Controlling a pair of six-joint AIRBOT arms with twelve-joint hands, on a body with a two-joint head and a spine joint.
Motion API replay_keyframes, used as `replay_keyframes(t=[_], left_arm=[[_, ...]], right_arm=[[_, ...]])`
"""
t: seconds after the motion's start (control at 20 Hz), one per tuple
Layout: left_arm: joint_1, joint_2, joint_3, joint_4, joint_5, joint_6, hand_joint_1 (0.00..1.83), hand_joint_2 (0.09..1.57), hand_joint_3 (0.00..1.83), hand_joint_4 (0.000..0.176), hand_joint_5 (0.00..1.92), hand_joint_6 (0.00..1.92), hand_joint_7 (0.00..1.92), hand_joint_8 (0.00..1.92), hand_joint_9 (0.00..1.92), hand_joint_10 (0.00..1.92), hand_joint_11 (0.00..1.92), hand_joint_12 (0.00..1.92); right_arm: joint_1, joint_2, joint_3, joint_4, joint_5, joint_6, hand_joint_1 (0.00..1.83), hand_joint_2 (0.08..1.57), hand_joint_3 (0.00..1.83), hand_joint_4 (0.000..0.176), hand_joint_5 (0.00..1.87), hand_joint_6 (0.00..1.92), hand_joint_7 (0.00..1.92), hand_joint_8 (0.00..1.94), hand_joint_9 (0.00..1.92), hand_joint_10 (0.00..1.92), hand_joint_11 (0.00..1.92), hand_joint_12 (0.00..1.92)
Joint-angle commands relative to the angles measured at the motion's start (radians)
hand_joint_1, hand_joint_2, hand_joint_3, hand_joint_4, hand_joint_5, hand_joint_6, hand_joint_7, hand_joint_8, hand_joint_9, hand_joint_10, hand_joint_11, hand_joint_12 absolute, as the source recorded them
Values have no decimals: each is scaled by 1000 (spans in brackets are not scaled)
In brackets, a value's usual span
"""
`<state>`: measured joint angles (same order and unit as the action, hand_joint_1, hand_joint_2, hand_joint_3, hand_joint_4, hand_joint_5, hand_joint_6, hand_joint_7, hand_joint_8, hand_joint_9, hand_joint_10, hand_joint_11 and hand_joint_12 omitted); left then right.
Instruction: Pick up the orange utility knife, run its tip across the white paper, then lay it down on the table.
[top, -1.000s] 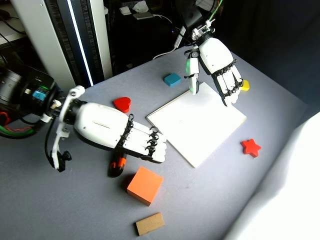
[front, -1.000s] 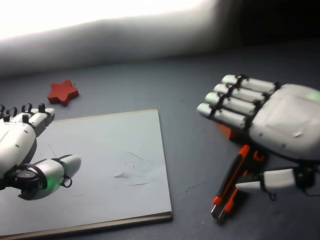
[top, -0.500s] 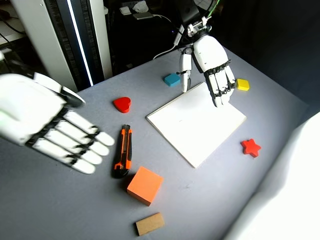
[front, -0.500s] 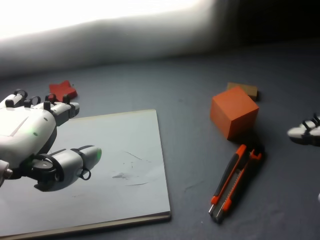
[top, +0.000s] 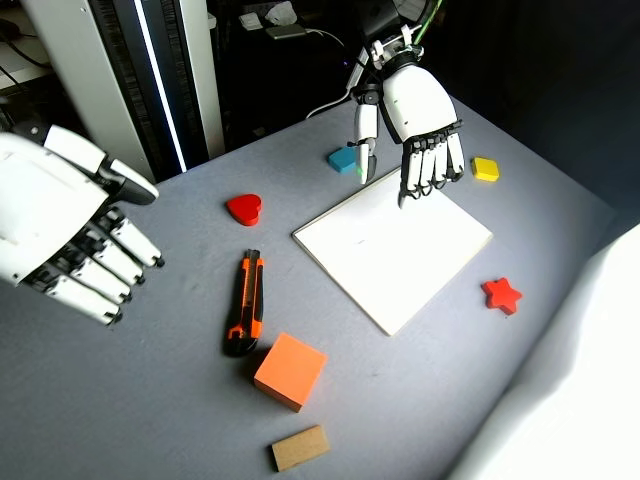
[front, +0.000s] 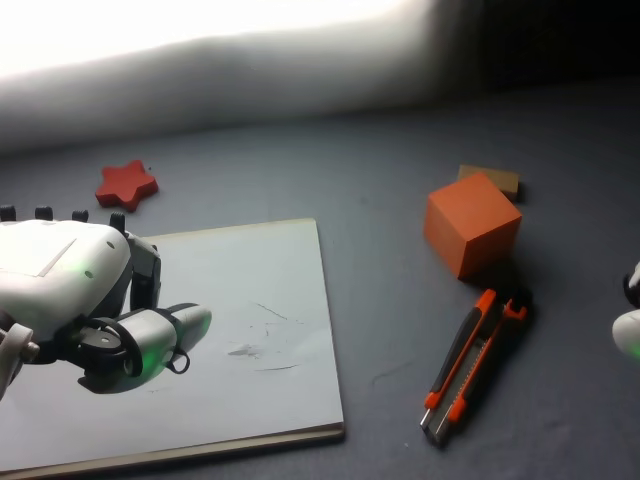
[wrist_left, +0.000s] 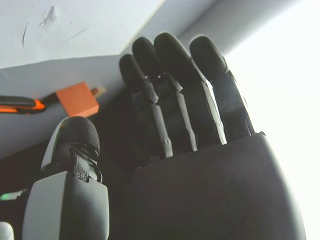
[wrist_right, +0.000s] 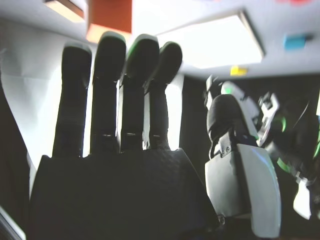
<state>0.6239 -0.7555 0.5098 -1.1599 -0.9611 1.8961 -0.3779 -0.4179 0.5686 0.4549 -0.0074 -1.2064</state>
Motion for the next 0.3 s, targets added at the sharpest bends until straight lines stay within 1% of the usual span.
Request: replay_keyframes(t=[0.0,0.05,0.1,0.15,0.25], left_arm=[[-17,9,4,64,-77,4,268,1339,7,0,716,1450,784,1697,733,1850,553,1920],[-18,9,4,64,-78,4,252,1356,9,0,742,1534,835,1680,758,1836,582,1921],[-20,9,5,64,-81,4,227,1372,11,0,766,1599,880,1668,802,1841,633,1921],[-21,9,6,64,-83,4,207,1386,11,0,775,1648,903,1681,822,1858,670,1921],[-23,8,8,64,-83,4,196,1402,12,0,785,1659,931,1694,847,1877,724,1921]], right_arm=[[16,1,3,6,66,34,0,1343,17,0,1043,1600,1249,1691,1221,1920,1172,1921],[18,-2,6,-2,56,55,0,1363,19,0,1074,1679,1281,1726,1281,1921,1266,1921],[29,-9,13,-17,22,75,0,1377,19,0,1071,1746,1294,1784,1325,1921,1334,1921],[38,-15,19,-17,-5,76,0,1386,19,0,1068,1766,1301,1805,1351,1921,1372,1921],[49,-22,23,-16,-42,109,0,1399,17,0,1045,1804,1303,1845,1382,1921,1419,1921]])
